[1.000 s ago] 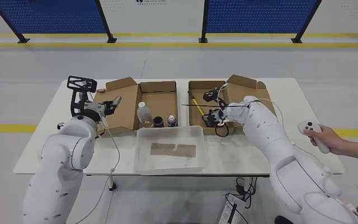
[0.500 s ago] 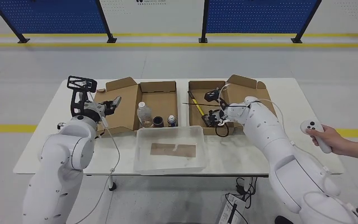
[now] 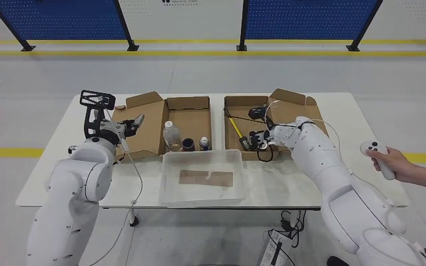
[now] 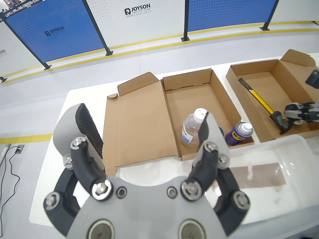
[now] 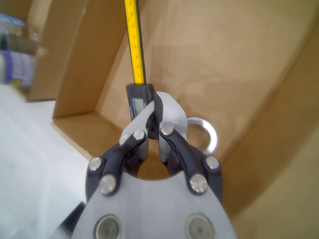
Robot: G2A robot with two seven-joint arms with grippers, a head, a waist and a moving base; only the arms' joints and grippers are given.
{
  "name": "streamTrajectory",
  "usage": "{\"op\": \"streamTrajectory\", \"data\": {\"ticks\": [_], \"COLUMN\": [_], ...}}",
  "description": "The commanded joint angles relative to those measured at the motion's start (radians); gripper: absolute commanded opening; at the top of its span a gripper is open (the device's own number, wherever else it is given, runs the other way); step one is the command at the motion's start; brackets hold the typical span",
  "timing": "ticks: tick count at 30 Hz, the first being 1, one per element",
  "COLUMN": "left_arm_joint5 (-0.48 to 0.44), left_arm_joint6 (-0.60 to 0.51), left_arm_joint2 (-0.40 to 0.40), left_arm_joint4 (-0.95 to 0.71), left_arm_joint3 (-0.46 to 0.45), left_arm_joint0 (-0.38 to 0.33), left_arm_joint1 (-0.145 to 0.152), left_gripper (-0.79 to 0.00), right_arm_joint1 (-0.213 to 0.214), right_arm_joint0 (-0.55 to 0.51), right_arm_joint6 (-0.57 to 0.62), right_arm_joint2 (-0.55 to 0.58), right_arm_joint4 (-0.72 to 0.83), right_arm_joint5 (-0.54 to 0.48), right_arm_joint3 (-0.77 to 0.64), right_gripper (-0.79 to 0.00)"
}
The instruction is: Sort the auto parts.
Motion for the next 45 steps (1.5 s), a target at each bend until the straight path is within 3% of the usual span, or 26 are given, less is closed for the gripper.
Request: {"op": "streamTrajectory", "data": {"ticks": [1, 3, 5, 13, 15, 16, 18, 33, 45], "left_arm_joint5": [0.000, 0.000, 0.000, 0.000, 0.000, 0.000, 0.000, 0.000, 0.000], "left_arm_joint6": [0.000, 0.000, 0.000, 0.000, 0.000, 0.000, 0.000, 0.000, 0.000], "left_arm_joint2": [0.000, 0.000, 0.000, 0.000, 0.000, 0.000, 0.000, 0.000, 0.000], "left_arm_joint4": [0.000, 0.000, 0.000, 0.000, 0.000, 0.000, 0.000, 0.000, 0.000], "left_arm_joint3": [0.000, 0.000, 0.000, 0.000, 0.000, 0.000, 0.000, 0.000, 0.000], "left_arm_joint0": [0.000, 0.000, 0.000, 0.000, 0.000, 0.000, 0.000, 0.000, 0.000], "left_arm_joint1": [0.000, 0.000, 0.000, 0.000, 0.000, 0.000, 0.000, 0.000, 0.000], "left_gripper": [0.000, 0.000, 0.000, 0.000, 0.000, 0.000, 0.000, 0.000, 0.000], "right_arm_joint1": [0.002, 0.005, 0.007, 0.023, 0.029, 0.032, 0.038, 0.105, 0.196], "right_arm_joint0": [-0.001, -0.002, -0.002, -0.005, -0.004, -0.003, -0.004, -0.060, -0.288], "right_arm_joint6": [0.000, -0.003, -0.003, -0.065, -0.087, -0.094, -0.115, -0.233, -0.470], "right_arm_joint2": [0.004, 0.009, 0.011, 0.023, 0.029, 0.031, 0.038, 0.118, 0.295], "right_arm_joint4": [0.001, 0.004, -0.001, -0.026, -0.033, -0.038, -0.043, -0.092, -0.113], "right_arm_joint5": [0.000, -0.004, -0.006, -0.023, -0.034, -0.038, -0.050, -0.101, -0.220], "right_arm_joint3": [-0.002, -0.006, -0.010, -0.045, -0.056, -0.062, -0.076, -0.271, -0.625], "right_gripper": [-0.760, -0.739, -0.634, -0.551, -0.394, -0.105, 0.000, 0.000, 0.000]}}
